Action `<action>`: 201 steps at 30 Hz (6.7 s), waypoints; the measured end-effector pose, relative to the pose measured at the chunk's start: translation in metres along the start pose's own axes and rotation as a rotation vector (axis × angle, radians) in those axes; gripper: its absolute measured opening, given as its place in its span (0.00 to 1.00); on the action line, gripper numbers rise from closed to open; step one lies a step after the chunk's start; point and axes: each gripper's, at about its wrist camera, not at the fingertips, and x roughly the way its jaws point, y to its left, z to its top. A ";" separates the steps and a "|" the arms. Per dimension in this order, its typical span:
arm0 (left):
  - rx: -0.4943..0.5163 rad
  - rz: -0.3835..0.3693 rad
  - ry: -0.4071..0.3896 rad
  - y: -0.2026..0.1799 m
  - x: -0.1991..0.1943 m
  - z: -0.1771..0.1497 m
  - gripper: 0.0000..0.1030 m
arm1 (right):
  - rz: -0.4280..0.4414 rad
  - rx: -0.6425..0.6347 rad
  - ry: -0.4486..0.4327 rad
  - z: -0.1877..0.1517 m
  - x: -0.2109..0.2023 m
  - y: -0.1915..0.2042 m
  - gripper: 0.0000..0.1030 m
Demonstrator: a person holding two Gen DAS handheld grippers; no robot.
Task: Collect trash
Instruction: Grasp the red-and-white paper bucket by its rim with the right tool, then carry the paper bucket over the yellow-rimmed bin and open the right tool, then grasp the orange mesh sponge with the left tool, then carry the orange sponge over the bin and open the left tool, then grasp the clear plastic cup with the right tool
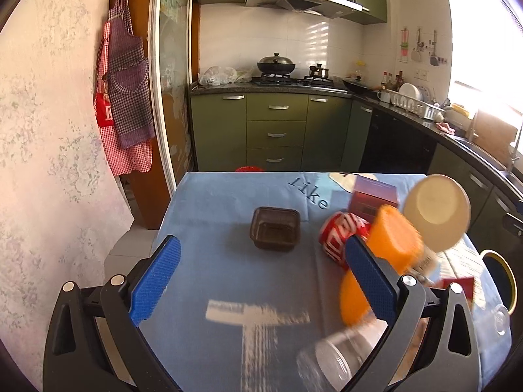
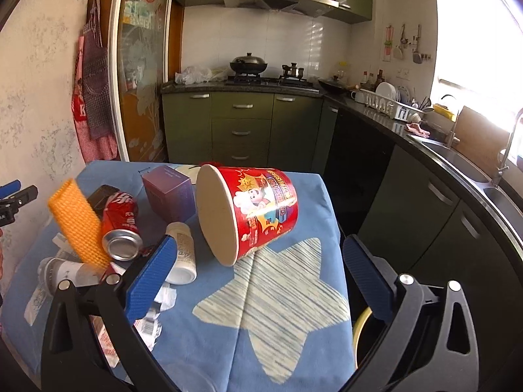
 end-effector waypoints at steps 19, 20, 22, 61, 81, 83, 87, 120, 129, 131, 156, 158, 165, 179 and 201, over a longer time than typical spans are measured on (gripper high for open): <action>0.015 -0.040 0.058 -0.011 0.096 0.004 0.96 | -0.201 -0.010 0.003 0.017 0.097 -0.012 0.14; 0.019 -0.038 0.056 -0.012 0.096 0.003 0.96 | -0.200 -0.003 0.005 0.020 0.096 -0.016 0.14; 0.024 -0.037 0.051 -0.013 0.096 0.000 0.96 | -0.147 0.039 0.044 0.027 0.099 -0.028 0.11; -0.014 -0.145 0.007 -0.008 0.071 0.000 0.96 | -0.161 0.816 0.590 -0.139 0.026 -0.315 0.46; 0.208 -0.344 0.056 -0.075 0.037 -0.009 0.79 | -0.072 0.753 0.591 -0.154 0.020 -0.280 0.51; 0.202 -0.366 0.090 -0.079 0.042 -0.010 0.47 | -0.068 0.754 0.593 -0.157 0.020 -0.280 0.51; 0.166 -0.439 0.135 -0.079 0.046 -0.007 0.16 | -0.048 0.759 0.591 -0.162 0.021 -0.281 0.51; 0.595 -0.935 0.187 -0.469 -0.092 -0.013 0.16 | -0.116 0.784 0.201 -0.247 -0.144 -0.300 0.55; 0.494 -0.866 0.276 -0.567 -0.035 -0.063 0.17 | -0.104 0.838 0.186 -0.272 -0.142 -0.311 0.55; 0.495 -0.838 0.291 -0.580 -0.022 -0.074 0.18 | -0.103 0.843 0.185 -0.272 -0.140 -0.311 0.55; 0.310 -0.641 0.052 -0.387 -0.090 -0.012 0.91 | -0.007 0.669 0.190 -0.233 -0.102 -0.236 0.62; 0.280 -0.598 0.045 -0.351 -0.092 -0.006 0.91 | 0.030 0.612 0.188 -0.221 -0.100 -0.215 0.62; 0.157 -0.357 -0.010 -0.215 -0.101 -0.002 0.94 | 0.293 0.289 0.110 -0.172 -0.105 -0.111 0.70; 0.020 -0.224 0.022 -0.094 -0.103 -0.034 0.95 | 0.380 0.002 0.125 -0.141 -0.058 0.021 0.86; 0.030 -0.235 0.067 -0.109 -0.083 -0.043 0.95 | 0.368 0.189 0.027 -0.130 -0.078 -0.030 0.54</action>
